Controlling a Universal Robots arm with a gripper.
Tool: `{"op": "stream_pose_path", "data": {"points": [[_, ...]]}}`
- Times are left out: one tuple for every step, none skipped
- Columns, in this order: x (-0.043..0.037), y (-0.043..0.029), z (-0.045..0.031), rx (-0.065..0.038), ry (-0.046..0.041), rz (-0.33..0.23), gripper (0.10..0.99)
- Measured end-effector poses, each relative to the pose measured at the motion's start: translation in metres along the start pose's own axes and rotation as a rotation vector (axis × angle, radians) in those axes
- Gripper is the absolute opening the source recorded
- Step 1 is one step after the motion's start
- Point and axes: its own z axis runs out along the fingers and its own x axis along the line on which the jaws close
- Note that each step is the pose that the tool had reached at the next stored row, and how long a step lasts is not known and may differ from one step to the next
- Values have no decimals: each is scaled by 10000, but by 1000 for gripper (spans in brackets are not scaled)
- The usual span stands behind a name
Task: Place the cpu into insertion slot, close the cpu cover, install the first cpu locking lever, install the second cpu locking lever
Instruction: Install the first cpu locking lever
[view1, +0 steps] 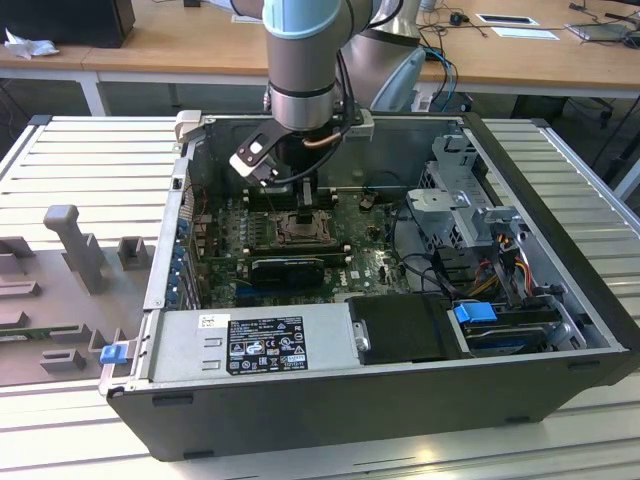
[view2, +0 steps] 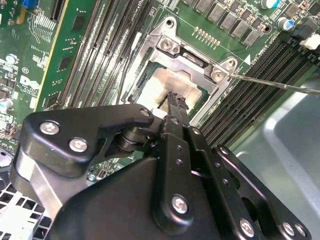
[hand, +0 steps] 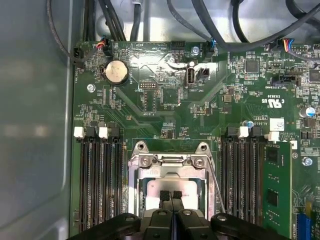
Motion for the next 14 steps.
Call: {"op": "stream_pose_path", "data": {"points": [[0, 1, -17, 0, 1, 0, 106], [0, 1, -26, 0, 0, 0, 106], [0, 2, -40, -1, 1, 0, 106], [1, 3, -51, 0, 1, 0, 106], [1, 4, -65, -1, 2, 0, 106], [1, 4, -76, 0, 1, 0, 106], [1, 5, -94, 0, 1, 0, 106], [1, 7, -125, 0, 1, 0, 106], [2, 10, -167, 0, 1, 0, 106], [2, 12, -199, -1, 1, 0, 106], [2, 14, -231, -1, 1, 0, 106], [3, 15, -255, -1, 1, 0, 106], [3, 16, -278, -1, 2, 0, 106], [3, 18, -298, 0, 1, 0, 106]]}}
